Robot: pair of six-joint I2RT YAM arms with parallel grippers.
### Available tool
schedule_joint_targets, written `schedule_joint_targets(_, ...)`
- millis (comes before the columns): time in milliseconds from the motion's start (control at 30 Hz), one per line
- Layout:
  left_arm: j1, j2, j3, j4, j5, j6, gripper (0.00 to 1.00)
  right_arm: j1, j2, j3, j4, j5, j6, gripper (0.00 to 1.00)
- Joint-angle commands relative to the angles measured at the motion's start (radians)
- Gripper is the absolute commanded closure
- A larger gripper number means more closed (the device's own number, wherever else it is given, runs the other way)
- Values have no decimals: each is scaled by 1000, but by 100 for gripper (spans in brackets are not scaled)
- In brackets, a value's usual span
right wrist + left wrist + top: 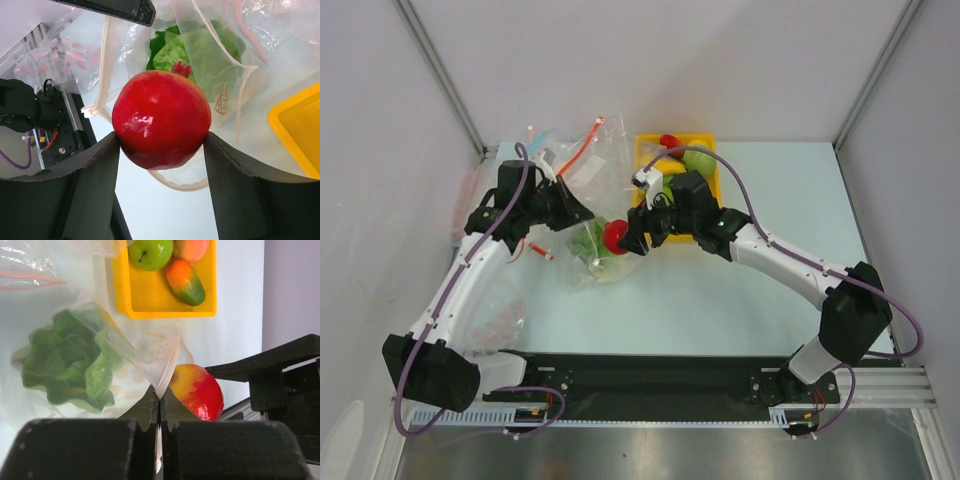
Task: Place the food in the zip-top bag and seal the zipper
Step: Place the fake fruit in the zipper food storage bag.
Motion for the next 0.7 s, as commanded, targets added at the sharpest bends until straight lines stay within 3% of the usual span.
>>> schedule_joint_targets(0, -6, 10, 62, 63, 82, -21, 100, 6, 23, 36, 41, -5, -33, 55)
schedule_joint_targets(367, -26, 37, 62, 71, 128, -12, 100, 5, 115, 139, -24, 36, -50, 55)
schedule_joint_targets(600, -26, 35, 66, 34, 139, 17, 100, 3, 174, 211, -109, 207, -62, 57)
schedule_joint_targets(667, -26, 35, 63, 14, 138, 29, 100, 2, 173, 211, -106, 184, -68, 58)
